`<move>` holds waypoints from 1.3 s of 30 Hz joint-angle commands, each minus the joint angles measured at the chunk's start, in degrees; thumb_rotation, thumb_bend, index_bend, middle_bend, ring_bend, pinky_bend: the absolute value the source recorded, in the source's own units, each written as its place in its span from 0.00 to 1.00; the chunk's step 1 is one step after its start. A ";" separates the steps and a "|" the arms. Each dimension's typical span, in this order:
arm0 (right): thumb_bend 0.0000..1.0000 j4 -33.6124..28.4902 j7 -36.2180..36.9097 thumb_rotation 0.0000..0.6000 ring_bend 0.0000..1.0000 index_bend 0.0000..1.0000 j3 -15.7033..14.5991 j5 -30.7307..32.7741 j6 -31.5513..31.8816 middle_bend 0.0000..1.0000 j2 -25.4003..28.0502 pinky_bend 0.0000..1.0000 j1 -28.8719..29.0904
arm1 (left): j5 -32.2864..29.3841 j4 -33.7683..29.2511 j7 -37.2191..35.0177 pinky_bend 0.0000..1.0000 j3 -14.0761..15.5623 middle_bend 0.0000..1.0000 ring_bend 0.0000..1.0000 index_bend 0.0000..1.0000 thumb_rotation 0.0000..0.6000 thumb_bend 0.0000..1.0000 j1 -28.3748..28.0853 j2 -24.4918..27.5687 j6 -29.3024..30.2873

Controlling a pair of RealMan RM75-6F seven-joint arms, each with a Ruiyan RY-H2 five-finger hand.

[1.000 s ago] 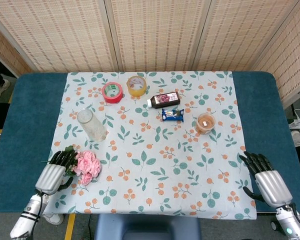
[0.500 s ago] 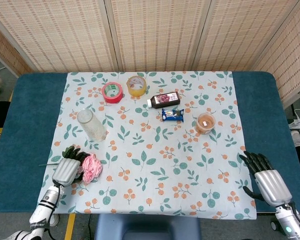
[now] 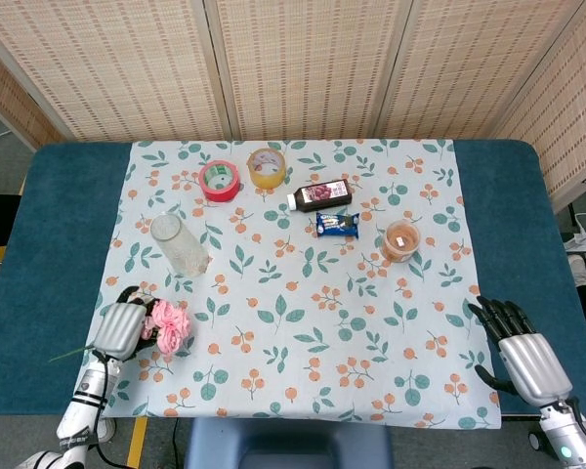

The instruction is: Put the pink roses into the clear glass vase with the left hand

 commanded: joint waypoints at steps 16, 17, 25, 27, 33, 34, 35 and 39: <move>0.18 0.09 -0.23 1.00 0.00 0.00 0.08 0.81 -1.24 0.00 -0.18 0.00 0.45 | -8.40 -17.46 -59.60 0.15 -27.92 0.85 0.48 0.81 1.00 0.69 -5.44 9.76 10.18; 0.18 0.11 -0.27 1.00 0.00 0.00 0.15 1.05 -1.32 0.00 -0.20 0.00 0.47 | -10.57 -16.48 -60.55 0.15 -29.89 0.85 0.48 0.81 1.00 0.69 -7.42 9.60 7.89; 0.18 0.40 -0.30 1.00 0.00 0.00 0.82 3.27 -2.97 0.00 -0.39 0.00 1.09 | -19.16 -5.43 -59.86 0.14 -37.84 0.85 0.48 0.81 1.00 0.70 -19.14 5.97 -0.16; 0.18 0.44 -0.18 1.00 0.00 0.00 1.07 3.99 -3.42 0.00 -0.39 0.00 1.29 | -20.05 -3.01 -59.04 0.14 -38.85 0.85 0.48 0.81 1.00 0.70 -21.50 5.08 -0.88; 0.18 0.65 0.21 1.00 0.00 0.00 1.92 5.92 -4.15 0.00 -0.29 0.00 1.67 | -20.24 2.47 -57.48 0.14 -38.09 0.85 0.48 0.81 1.00 0.70 -25.83 2.04 -2.00; 0.18 0.67 0.30 1.00 0.00 0.00 2.04 6.11 -4.19 0.00 -0.26 0.00 1.72 | -20.22 2.95 -57.47 0.14 -37.64 0.85 0.48 0.81 1.00 0.70 -26.18 1.45 -2.18; 0.18 0.71 0.38 1.00 0.00 0.00 2.15 6.26 -4.23 0.00 -0.24 0.00 1.78 | -20.04 3.60 -57.36 0.14 -36.99 0.85 0.48 0.81 1.00 0.70 -26.57 0.66 -2.23; 0.18 0.64 0.54 1.00 0.00 0.00 1.96 6.02 -4.39 0.00 -0.16 0.00 1.84 | -18.66 7.21 -56.42 0.14 -34.82 0.85 0.48 0.81 1.00 0.70 -28.23 -2.43 -1.46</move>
